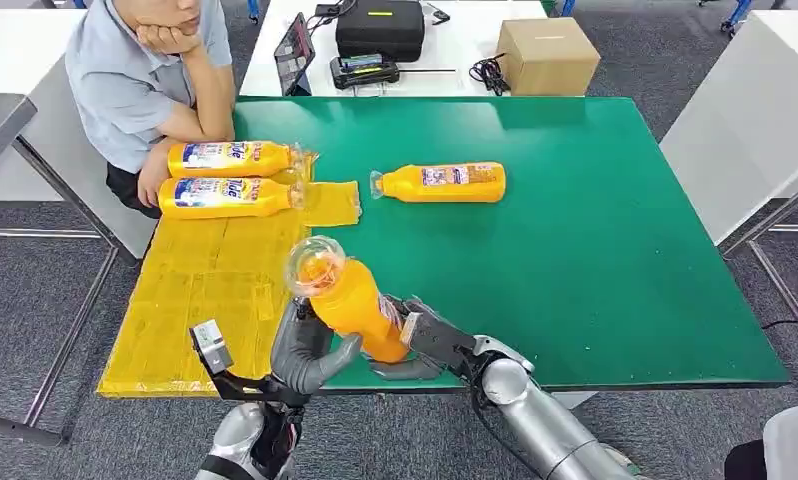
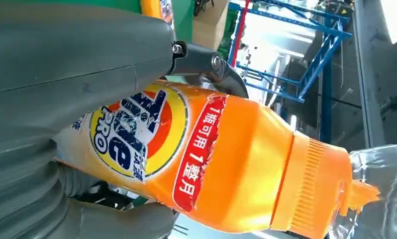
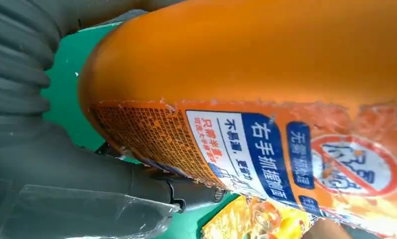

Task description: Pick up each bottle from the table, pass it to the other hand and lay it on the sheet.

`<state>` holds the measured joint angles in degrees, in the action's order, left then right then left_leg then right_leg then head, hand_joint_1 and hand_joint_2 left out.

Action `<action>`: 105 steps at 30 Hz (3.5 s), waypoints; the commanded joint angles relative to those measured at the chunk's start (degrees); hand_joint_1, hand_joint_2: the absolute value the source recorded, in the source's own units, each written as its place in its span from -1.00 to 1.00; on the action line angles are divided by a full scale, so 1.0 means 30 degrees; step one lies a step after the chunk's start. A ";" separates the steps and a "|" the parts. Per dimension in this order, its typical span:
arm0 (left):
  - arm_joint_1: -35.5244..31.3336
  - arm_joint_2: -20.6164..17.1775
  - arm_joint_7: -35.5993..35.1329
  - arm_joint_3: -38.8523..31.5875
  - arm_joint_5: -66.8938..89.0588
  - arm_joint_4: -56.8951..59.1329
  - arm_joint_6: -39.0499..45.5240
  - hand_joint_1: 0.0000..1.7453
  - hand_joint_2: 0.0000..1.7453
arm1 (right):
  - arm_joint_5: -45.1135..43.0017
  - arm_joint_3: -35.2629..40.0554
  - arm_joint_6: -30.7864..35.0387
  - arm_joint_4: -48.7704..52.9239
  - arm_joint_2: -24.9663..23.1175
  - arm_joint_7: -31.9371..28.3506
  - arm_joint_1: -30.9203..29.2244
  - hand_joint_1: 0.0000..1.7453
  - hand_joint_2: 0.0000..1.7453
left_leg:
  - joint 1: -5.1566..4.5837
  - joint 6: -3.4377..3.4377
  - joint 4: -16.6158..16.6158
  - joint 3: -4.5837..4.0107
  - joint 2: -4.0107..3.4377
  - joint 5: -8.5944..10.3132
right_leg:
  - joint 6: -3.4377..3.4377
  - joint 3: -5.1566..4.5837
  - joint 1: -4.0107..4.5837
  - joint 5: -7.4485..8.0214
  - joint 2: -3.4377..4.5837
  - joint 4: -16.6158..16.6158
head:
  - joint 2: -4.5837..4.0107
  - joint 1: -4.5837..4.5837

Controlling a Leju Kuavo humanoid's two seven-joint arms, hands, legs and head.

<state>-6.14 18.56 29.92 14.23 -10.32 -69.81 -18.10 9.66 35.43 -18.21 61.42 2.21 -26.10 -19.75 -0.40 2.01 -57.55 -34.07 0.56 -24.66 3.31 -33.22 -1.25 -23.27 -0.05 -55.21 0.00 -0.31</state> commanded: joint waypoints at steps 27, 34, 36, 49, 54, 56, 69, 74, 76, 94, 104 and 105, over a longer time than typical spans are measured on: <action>-0.0020 -0.0536 -0.0085 0.1145 0.5017 -0.2352 0.4340 1.00 1.00 | 0.0201 -0.0122 0.0822 -0.1343 -0.0597 0.0806 -0.0051 -1.00 -1.00 | 0.0025 -0.0041 -0.0001 0.0047 -0.0026 -0.0026 | -0.0050 0.0042 0.0029 -0.0018 0.0014 0.0003 | 0.0000 -0.0007; 0.0055 -0.0617 0.0023 0.1035 0.6754 -0.2809 0.6208 1.00 1.00 | 0.0516 -0.0256 0.1124 -0.1369 -0.0761 0.0999 0.0036 -1.00 -1.00 | 0.0016 -0.0031 0.0002 0.0035 -0.0016 -0.0017 | -0.0037 0.0031 0.0019 -0.0012 0.0007 0.0006 | 0.0000 0.0000; 0.0057 -0.0791 0.0041 0.1004 0.8582 -0.3245 0.7678 1.00 1.00 | 0.0608 -0.0362 0.1279 -0.1271 -0.0768 0.1065 0.0177 -1.00 -1.00 | 0.0022 -0.0038 0.0005 0.0050 -0.0021 -0.0023 | -0.0046 0.0048 0.0025 -0.0016 0.0010 0.0012 | 0.0000 0.0000; -0.0020 -0.0638 -0.1108 -0.0968 1.0162 -0.4417 0.8404 1.00 1.00 | 0.1406 -0.1226 0.1942 -0.0839 -0.0823 0.1400 0.0835 -1.00 -1.00 | 0.0012 -0.0027 0.0004 0.0018 -0.0015 -0.0009 | -0.0033 0.0014 0.0013 -0.0006 0.0007 0.0002 | 0.0000 0.0000; -0.0183 -0.0900 -0.1133 -0.0569 1.3291 -0.4406 1.0649 1.00 1.00 | 0.1510 -0.1385 0.1916 -0.0871 -0.0864 0.1362 0.0969 -1.00 -1.00 | 0.0014 -0.0035 0.0004 0.0040 -0.0015 -0.0019 | -0.0043 0.0037 0.0017 -0.0016 0.0004 0.0002 | 0.0000 0.0000; -0.0277 -0.0720 -0.2041 -0.0527 1.5035 -0.4678 1.1044 1.00 1.00 | 0.1623 -0.1436 0.1970 -0.0873 -0.0889 0.1370 0.0999 -1.00 -1.00 | 0.0009 -0.0029 0.0005 0.0024 -0.0011 -0.0011 | -0.0035 0.0019 0.0011 -0.0011 0.0004 -0.0001 | 0.0000 0.0000; -0.2806 -0.1955 -0.6217 0.0258 2.5343 0.1004 1.3283 1.00 1.00 | 0.1750 -0.1721 0.1693 -0.1341 -0.0872 0.0604 0.0727 -1.00 -1.00 | 0.0017 -0.0042 0.0022 0.0066 0.0010 -0.0006 | -0.0050 0.0063 0.0020 -0.0014 -0.0024 0.0019 | 0.0000 0.0007; -0.3964 -0.2492 -0.8086 0.0203 2.7991 0.3098 1.3100 1.00 1.00 | 0.1726 -0.1643 0.1534 -0.1571 -0.0909 0.0475 0.0486 -1.00 -1.00 | 0.0032 -0.0055 0.0004 0.0079 -0.0012 -0.0024 | -0.0065 0.0078 0.0036 -0.0022 -0.0004 0.0013 | 0.0000 0.0007; -0.4701 -0.2745 -0.8664 0.0330 2.9080 0.4437 1.3096 1.00 1.00 | 0.1658 -0.1601 0.1384 -0.1736 -0.0939 0.0362 0.0305 -1.00 -1.00 | 0.0030 -0.0054 0.0008 0.0075 -0.0011 -0.0015 | -0.0064 0.0073 0.0034 -0.0015 -0.0005 0.0012 | 0.0000 0.0000; -0.8278 -0.3348 -1.0747 -0.0545 3.2080 1.1619 1.3238 1.00 1.00 | 0.1366 -0.1214 0.1164 -0.2812 -0.1267 -0.0196 -0.0499 -1.00 -1.00 | 0.0040 -0.0041 -0.0014 0.0056 -0.0033 -0.0009 | -0.0059 0.0062 0.0042 -0.0016 0.0017 -0.0009 | 0.0000 0.0007; -0.8383 -0.3166 -0.9347 -0.2222 3.0085 1.2044 1.2546 0.06 1.00 | 0.1447 -0.1235 0.1220 -0.2255 -0.1221 -0.0242 -0.0245 -1.00 -1.00 | 0.0037 -0.0046 -0.0017 0.0054 -0.0052 -0.0010 | -0.0062 0.0052 0.0039 -0.0013 0.0036 -0.0016 | 0.0000 0.0007; -0.8415 -0.3181 -0.9402 -0.2315 3.0027 1.2114 1.2478 0.06 1.00 | 0.1447 -0.1244 0.1213 -0.2217 -0.1211 -0.0245 -0.0249 -1.00 -1.00 | 0.0030 -0.0032 -0.0001 0.0042 -0.0036 0.0004 | -0.0043 0.0043 0.0030 -0.0002 0.0023 0.0001 | 0.0000 0.0007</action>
<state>-28.79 9.53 0.99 11.41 81.15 -39.87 20.37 13.90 31.10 -14.62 56.65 -1.51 -26.64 -18.87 -0.40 2.03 -57.55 -34.08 0.57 -24.58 3.32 -33.22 -1.25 -23.25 -0.07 -55.23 0.00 -0.28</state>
